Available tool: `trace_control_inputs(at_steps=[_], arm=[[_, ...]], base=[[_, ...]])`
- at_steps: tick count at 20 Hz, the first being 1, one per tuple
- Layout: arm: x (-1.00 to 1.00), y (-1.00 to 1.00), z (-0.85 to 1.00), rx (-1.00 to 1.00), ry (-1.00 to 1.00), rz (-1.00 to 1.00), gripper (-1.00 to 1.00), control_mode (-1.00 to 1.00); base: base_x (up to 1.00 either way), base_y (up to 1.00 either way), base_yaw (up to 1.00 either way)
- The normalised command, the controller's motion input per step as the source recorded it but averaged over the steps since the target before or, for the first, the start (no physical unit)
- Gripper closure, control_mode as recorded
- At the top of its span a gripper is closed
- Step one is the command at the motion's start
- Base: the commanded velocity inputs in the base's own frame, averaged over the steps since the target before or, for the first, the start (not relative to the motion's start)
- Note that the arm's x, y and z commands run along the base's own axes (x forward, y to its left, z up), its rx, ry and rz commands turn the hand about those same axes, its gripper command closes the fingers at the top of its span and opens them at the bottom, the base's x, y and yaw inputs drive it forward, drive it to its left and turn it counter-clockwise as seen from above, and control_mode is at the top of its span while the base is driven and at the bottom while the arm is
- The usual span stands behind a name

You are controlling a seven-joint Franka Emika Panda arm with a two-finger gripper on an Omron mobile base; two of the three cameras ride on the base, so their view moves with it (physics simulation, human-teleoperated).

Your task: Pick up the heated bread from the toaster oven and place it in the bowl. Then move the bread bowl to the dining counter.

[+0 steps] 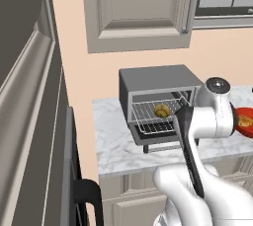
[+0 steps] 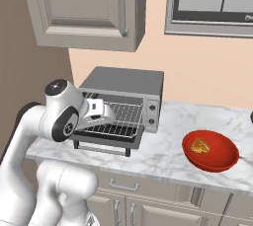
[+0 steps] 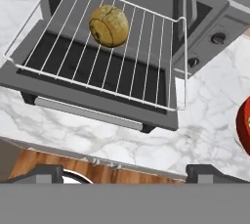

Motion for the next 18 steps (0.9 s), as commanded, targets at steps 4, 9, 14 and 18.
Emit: trace_control_inputs(at_steps=[4,9,14,18], arm=[[0.00,0.00,-0.04,0.15,-0.05,0.03,-1.00,-1.00],[0.05,0.00,0.00,0.13,-0.01,0.00,-1.00,-1.00],[0.03,0.01,0.00,0.05,0.00,0.00,-1.00,-1.00],[0.14,0.19,0.00,0.04,-0.01,0.00,-1.00,-1.00]], base=[[0.00,0.00,0.00],[0.00,0.00,0.00],[0.00,0.00,0.00],[0.00,0.00,0.00]])
